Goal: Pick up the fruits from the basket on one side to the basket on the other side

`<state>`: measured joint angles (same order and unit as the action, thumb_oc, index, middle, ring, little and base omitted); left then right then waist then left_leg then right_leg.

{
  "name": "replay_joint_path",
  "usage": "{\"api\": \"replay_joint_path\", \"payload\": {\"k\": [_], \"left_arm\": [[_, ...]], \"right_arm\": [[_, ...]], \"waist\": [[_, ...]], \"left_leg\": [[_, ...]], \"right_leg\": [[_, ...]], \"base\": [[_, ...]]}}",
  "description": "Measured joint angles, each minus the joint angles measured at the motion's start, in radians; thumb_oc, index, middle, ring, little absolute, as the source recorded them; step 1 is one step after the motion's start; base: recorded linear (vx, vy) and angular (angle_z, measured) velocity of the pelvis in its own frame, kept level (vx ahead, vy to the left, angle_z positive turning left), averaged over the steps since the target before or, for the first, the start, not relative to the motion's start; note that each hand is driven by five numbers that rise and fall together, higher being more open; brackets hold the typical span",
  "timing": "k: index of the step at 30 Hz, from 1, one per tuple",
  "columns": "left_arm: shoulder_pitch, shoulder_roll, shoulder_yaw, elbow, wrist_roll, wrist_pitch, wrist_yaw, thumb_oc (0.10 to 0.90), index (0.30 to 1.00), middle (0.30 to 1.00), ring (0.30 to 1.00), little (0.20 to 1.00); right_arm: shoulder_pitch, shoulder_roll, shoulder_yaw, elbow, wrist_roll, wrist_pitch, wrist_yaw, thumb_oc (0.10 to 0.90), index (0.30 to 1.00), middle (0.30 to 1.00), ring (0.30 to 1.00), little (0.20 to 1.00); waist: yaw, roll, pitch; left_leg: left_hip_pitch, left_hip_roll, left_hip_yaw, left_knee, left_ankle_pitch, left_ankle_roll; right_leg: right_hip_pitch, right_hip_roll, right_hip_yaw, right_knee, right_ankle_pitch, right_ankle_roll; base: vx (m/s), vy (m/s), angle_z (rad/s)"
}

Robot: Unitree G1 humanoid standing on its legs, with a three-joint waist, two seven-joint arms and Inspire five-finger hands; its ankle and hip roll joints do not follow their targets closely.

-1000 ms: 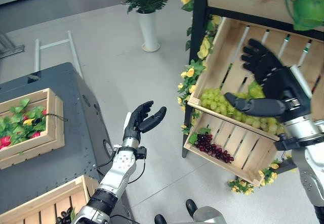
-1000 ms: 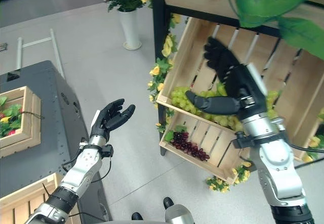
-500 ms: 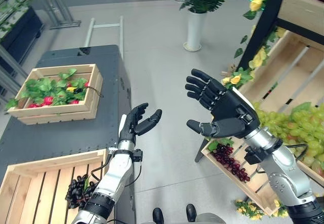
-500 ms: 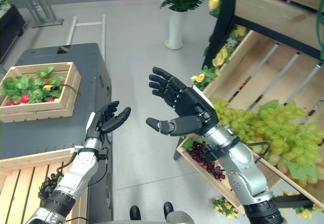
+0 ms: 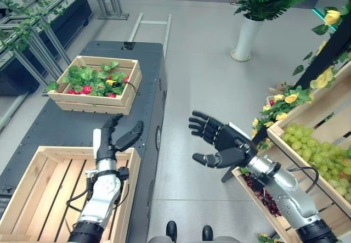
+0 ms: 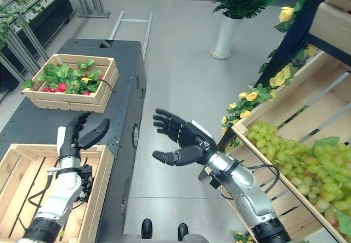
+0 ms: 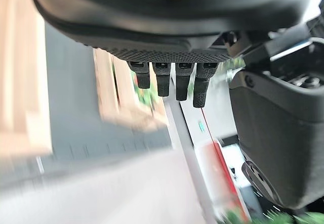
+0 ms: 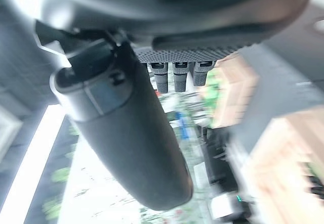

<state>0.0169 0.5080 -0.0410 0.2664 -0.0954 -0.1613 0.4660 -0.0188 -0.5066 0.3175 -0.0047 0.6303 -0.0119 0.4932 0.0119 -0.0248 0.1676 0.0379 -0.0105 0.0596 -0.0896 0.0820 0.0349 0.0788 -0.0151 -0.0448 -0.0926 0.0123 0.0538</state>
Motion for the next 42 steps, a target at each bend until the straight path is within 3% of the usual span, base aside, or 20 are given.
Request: {"api": "replay_joint_path", "payload": {"k": [2, 4, 7, 9, 11, 14, 19, 24, 31, 42], "left_arm": [[0.017, 0.028, 0.013, -0.001, 0.03, 0.0, 0.01, 0.8, 0.9, 0.9, 0.9, 0.9], [0.03, 0.071, 0.011, 0.001, 0.051, 0.001, 0.006, 0.8, 0.9, 0.9, 0.9, 0.9], [0.004, 0.14, -0.011, 0.051, 0.051, -0.002, 0.021, 0.8, 0.9, 0.9, 0.9, 0.9], [-0.035, 0.152, -0.024, 0.118, 0.052, 0.0, 0.042, 0.8, 0.9, 0.9, 0.9, 0.9], [-0.037, 0.17, -0.034, 0.134, 0.061, 0.0, 0.06, 0.8, 0.9, 0.9, 0.9, 0.9], [-0.086, 0.202, -0.057, 0.212, 0.058, 0.002, 0.06, 0.8, 0.9, 0.9, 0.9, 0.9], [-0.217, 0.236, -0.113, 0.314, 0.069, 0.005, 0.062, 0.8, 0.9, 0.9, 0.9, 0.9], [-0.315, 0.276, -0.184, 0.377, 0.197, 0.018, 0.077, 0.8, 0.9, 0.9, 0.9, 0.9], [-0.406, 0.436, -0.301, 0.376, 0.434, 0.098, 0.098, 0.8, 0.9, 0.9, 0.9, 0.9], [-0.419, 0.443, -0.312, 0.405, 0.519, 0.154, 0.137, 0.8, 0.9, 0.9, 0.9, 0.9]], "right_arm": [[0.015, 0.001, 0.038, 0.061, -0.044, 0.015, -0.003, 0.8, 0.9, 0.9, 0.9, 0.9], [0.021, -0.002, 0.066, 0.099, -0.052, 0.015, -0.007, 0.8, 0.9, 0.9, 0.9, 0.9], [-0.02, -0.028, 0.106, 0.149, -0.075, 0.013, -0.019, 0.8, 0.9, 0.9, 0.9, 0.9], [-0.063, -0.041, 0.132, 0.204, -0.083, 0.013, -0.053, 0.8, 0.9, 0.9, 0.9, 0.9], [-0.07, -0.043, 0.134, 0.209, -0.083, 0.013, -0.087, 0.8, 0.9, 0.9, 0.9, 0.9], [-0.117, -0.048, 0.159, 0.251, -0.104, 0.011, -0.12, 0.8, 0.9, 0.9, 0.9, 0.9], [-0.167, -0.082, 0.206, 0.256, -0.156, 0.021, -0.144, 0.8, 0.9, 0.9, 0.9, 0.9], [-0.185, -0.08, 0.242, 0.256, -0.198, 0.031, -0.164, 0.8, 0.9, 0.9, 0.9, 0.9], [-0.197, -0.135, 0.228, 0.254, -0.201, 0.03, -0.165, 0.8, 0.9, 0.9, 0.9, 0.9], [-0.191, -0.151, 0.219, 0.252, -0.234, 0.03, -0.166, 0.8, 0.9, 0.9, 0.9, 0.9]], "waist": [[0.024, 0.004, 0.002], [0.024, 0.01, 0.007], [0.031, 0.045, 0.03], [0.036, 0.077, 0.082], [0.034, 0.09, 0.13], [0.037, 0.091, 0.215], [0.038, 0.089, 0.34], [0.038, 0.076, 0.354], [0.032, 0.071, 0.356], [0.014, 0.059, 0.363]], "left_leg": [[-0.02, -0.002, -0.015, 0.0, 0.008, 0.003], [-0.039, -0.006, -0.034, 0.0, 0.014, 0.003], [-0.1, -0.01, -0.059, 0.001, 0.04, 0.006], [-0.118, -0.011, -0.067, 0.001, 0.052, 0.001], [-0.134, -0.01, -0.08, 0.001, 0.056, -0.009], [-0.167, -0.006, -0.085, 0.001, 0.07, -0.028], [-0.251, -0.006, -0.103, 0.059, 0.075, -0.025], [-0.296, -0.009, -0.108, 0.084, 0.075, -0.025], [-0.444, -0.025, -0.107, 0.164, 0.072, -0.029], [-0.534, -0.02, -0.112, 0.241, 0.067, -0.053]], "right_leg": [[-0.013, -0.001, -0.02, 0.0, 0.0, 0.0], [-0.025, -0.003, -0.029, 0.002, -0.003, 0.0], [-0.076, -0.005, -0.053, 0.004, 0.003, 0.007], [-0.09, -0.005, -0.063, 0.004, 0.011, 0.009], [-0.104, -0.002, -0.076, 0.01, 0.009, 0.012], [-0.141, 0.003, -0.084, 0.029, 0.013, 0.006], [-0.245, 0.003, -0.105, 0.145, -0.021, -0.012], [-0.334, -0.01, -0.108, 0.275, -0.08, -0.015], [-0.536, -0.035, -0.102, 0.478, -0.143, -0.031], [-0.637, -0.037, -0.108, 0.575, -0.171, -0.058]], "base": [[-0.04, 0.004, 0.18], [-0.2, 0.029, 0.3], [-0.2, 0.025, 0.31], [-0.09, 0.016, 0.18], [-0.1, 0.038, 0.17], [-0.09, 0.045, 0.09], [-0.08, 0.043, 0.11], [-0.03, 0.051, 0.08], [-0.02, 0.058, 0.03], [0.0, 0.003, 0.0]]}}
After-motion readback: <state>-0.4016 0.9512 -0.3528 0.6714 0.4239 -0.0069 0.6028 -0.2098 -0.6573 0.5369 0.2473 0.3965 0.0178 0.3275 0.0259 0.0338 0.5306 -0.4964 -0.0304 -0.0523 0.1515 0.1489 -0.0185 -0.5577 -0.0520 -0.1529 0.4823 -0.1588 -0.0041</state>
